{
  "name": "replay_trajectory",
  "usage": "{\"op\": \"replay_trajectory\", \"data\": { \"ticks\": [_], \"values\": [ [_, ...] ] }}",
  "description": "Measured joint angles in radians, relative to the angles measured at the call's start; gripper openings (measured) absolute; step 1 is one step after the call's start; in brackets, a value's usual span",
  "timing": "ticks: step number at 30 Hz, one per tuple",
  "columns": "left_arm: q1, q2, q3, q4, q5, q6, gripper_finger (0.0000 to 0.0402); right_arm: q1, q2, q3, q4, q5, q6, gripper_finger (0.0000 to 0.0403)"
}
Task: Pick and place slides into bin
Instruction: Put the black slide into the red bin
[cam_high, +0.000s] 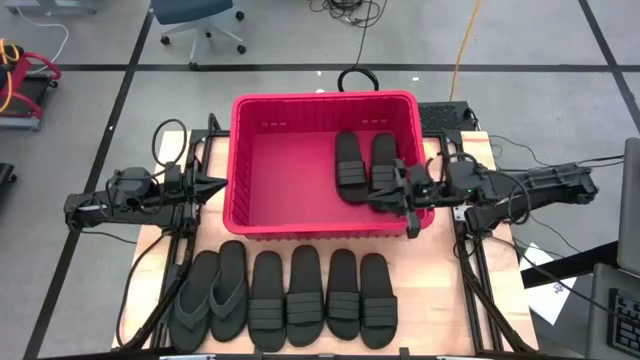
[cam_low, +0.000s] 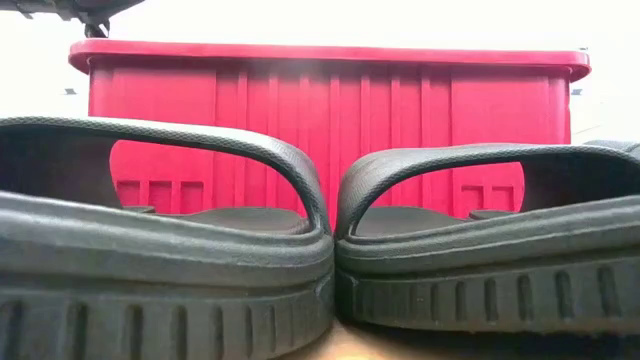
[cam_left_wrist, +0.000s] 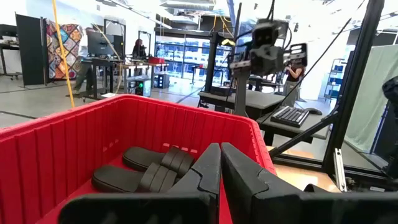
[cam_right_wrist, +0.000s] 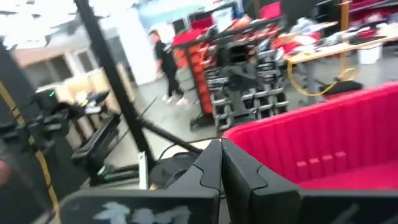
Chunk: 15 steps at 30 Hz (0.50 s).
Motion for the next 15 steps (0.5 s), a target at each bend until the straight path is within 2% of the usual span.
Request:
{"op": "replay_trajectory", "data": {
  "ticks": [3, 6, 15],
  "values": [
    [0.0, 0.0, 0.0, 0.0, 0.0, 0.0, 0.0017, 0.003, -0.079, -0.082, 0.005, 0.045, 0.031, 0.0],
    [0.0, 0.0, 0.0, 0.0, 0.0, 0.0, 0.0017, 0.002, -0.126, -0.129, 0.009, 0.046, 0.032, 0.0],
    [0.0, 0.0, 0.0, 0.0, 0.0, 0.0, 0.0017, 0.002, -0.202, -0.141, -0.001, 0.044, -0.075, 0.0]
  ]
}}
